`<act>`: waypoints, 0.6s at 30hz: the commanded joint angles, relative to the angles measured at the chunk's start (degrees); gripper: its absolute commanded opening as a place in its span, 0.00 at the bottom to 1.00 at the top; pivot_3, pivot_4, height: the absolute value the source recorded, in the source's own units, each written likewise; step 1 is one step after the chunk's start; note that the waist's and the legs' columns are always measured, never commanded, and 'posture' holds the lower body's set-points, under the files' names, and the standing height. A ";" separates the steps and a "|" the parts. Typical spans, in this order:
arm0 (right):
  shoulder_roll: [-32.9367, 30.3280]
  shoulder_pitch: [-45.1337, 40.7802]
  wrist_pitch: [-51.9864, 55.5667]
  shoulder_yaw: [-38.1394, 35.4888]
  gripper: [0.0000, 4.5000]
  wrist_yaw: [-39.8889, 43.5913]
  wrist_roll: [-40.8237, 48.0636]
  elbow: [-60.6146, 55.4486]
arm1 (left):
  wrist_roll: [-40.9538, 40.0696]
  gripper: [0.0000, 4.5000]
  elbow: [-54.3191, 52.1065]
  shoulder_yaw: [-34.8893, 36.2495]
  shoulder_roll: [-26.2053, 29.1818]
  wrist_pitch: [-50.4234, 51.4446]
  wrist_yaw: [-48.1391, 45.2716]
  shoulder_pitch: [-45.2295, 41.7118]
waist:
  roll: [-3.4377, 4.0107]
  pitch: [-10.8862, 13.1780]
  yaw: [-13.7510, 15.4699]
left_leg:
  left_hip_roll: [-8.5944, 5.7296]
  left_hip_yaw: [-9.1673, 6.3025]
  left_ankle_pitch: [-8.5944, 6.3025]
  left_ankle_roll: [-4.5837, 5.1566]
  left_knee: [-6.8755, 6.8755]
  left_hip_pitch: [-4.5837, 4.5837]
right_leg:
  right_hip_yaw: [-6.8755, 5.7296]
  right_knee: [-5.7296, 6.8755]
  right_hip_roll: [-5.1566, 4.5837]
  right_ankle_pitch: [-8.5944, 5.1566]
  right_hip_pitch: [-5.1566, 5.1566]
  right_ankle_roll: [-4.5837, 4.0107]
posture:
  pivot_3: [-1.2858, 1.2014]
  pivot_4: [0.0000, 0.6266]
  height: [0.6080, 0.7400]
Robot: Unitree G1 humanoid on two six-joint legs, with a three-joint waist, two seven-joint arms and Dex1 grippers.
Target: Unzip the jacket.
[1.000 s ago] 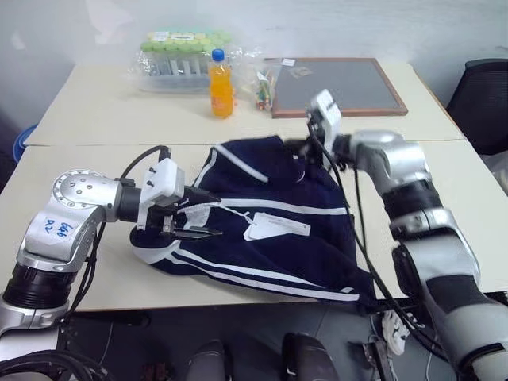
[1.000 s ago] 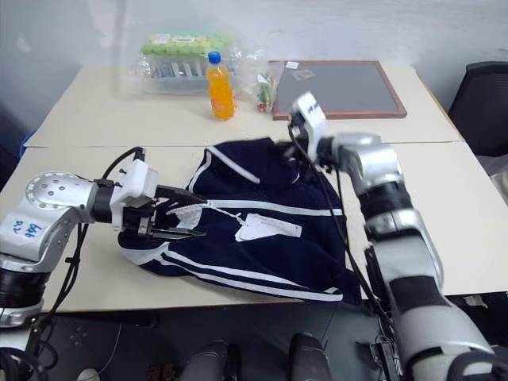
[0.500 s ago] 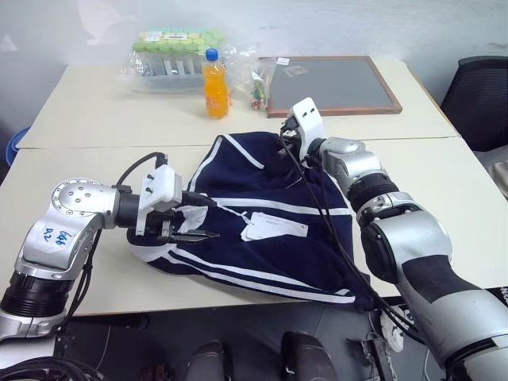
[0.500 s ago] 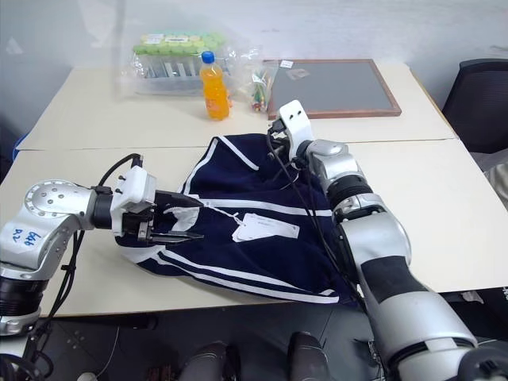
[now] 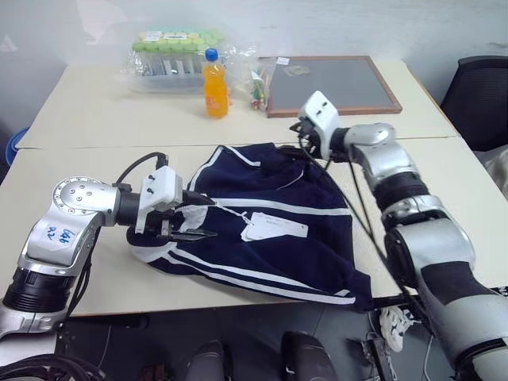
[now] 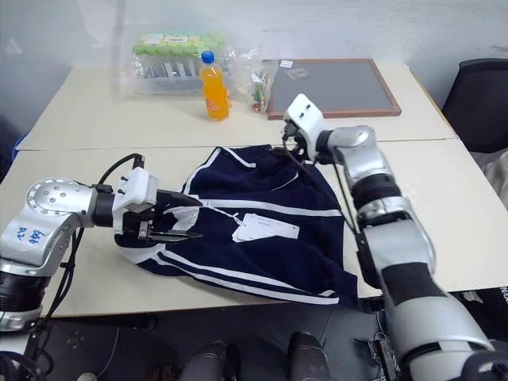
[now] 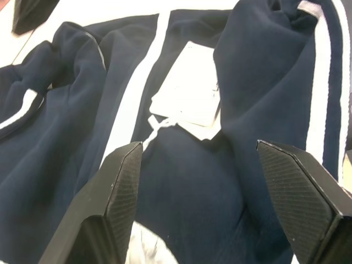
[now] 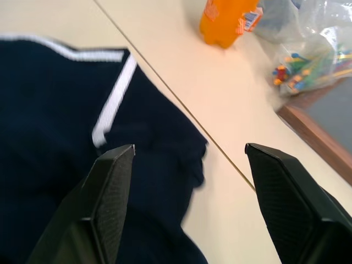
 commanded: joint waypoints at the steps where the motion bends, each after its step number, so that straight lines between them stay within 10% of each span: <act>1: -6.20 8.64 7.76 -0.82 0.75 6.64 3.00 -20.57 | -0.27 0.77 -0.20 0.63 -0.06 -0.82 -0.64 -1.00 | 0.00 0.00 0.13 | 0.00 0.00 0.00 0.00 0.00 0.00 | 0.02 0.00 0.00 0.00 -0.01 0.00 | 0.52 0.24 1.00; 9: -20.68 32.39 31.54 -7.70 0.75 16.08 19.05 -57.56 | -0.22 0.77 -0.84 -0.33 0.39 -1.21 -2.68 0.16 | 0.02 0.01 1.18 | 0.04 0.05 0.00 0.01 0.10 0.03 | 0.12 0.03 0.03 0.00 -0.02 0.00 | 0.52 0.24 1.00; 18: -25.94 46.78 40.78 -8.84 0.75 15.08 28.28 -72.23 | 0.17 0.77 -0.70 -1.68 -0.33 -1.98 -4.41 -0.46 | 0.01 0.01 2.51 | 0.05 0.09 -0.03 0.04 0.20 0.04 | 0.15 0.02 0.05 0.00 0.02 0.00 | 0.52 0.24 1.00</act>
